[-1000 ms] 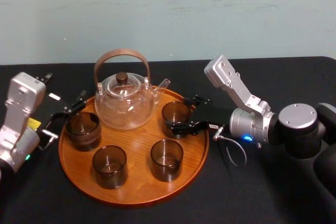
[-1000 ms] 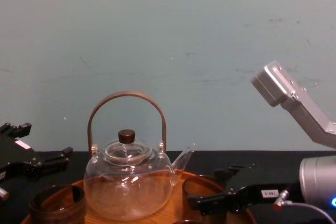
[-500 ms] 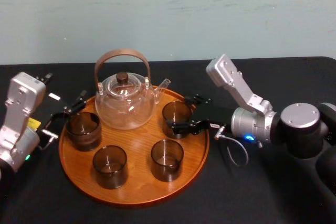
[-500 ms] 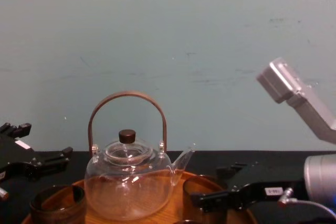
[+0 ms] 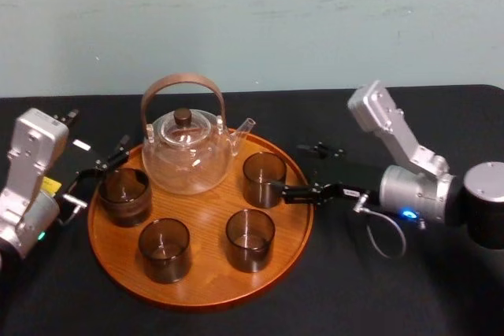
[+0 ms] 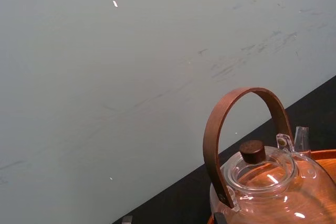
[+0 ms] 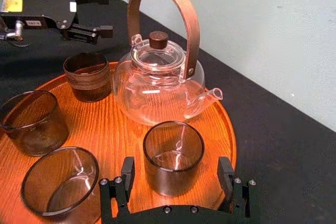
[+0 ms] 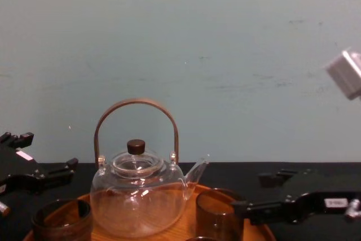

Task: Pick up the glass from the table and place it on the tray.

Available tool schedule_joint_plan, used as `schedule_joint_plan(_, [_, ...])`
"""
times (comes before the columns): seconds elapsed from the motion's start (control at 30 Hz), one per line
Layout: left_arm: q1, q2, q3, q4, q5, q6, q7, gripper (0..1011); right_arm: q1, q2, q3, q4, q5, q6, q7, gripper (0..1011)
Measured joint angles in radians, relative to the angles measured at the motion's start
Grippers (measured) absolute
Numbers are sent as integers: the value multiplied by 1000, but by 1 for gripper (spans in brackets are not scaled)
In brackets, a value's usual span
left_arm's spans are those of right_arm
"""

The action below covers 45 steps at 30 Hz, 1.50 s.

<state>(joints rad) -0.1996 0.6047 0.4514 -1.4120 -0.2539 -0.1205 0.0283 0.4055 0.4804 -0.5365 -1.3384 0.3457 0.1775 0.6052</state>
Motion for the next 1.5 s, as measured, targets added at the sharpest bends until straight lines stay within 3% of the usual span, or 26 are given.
schedule_joint_plan(0.43, [0,0,0,0,0,0,0,1001,-144,133,97,-172,83,-50,-24,1002])
schedule_joint_plan(0.63, [0,0,0,0,0,0,0,1001,-205,151,155,-212,104,-81,-89,1002])
schedule_joint_plan(0.83, [0,0,0,0,0,0,0,1001,-249,122,202,-230,87,-125,-183,1002])
schedule_joint_plan(1.07, [0,0,0,0,0,0,0,1001,-274,49,249,-222,49,-147,-310,1002])
schedule_joint_plan(1.13, [0,0,0,0,0,0,0,1001,-275,40,252,-219,42,-149,-325,1002])
schedule_joint_plan(1.3, [0,0,0,0,0,0,0,1001,-265,-23,267,-178,-6,-159,-414,1002])
schedule_joint_plan(1.5, [0,0,0,0,0,0,0,1001,-252,-59,273,-134,-28,-156,-443,1003])
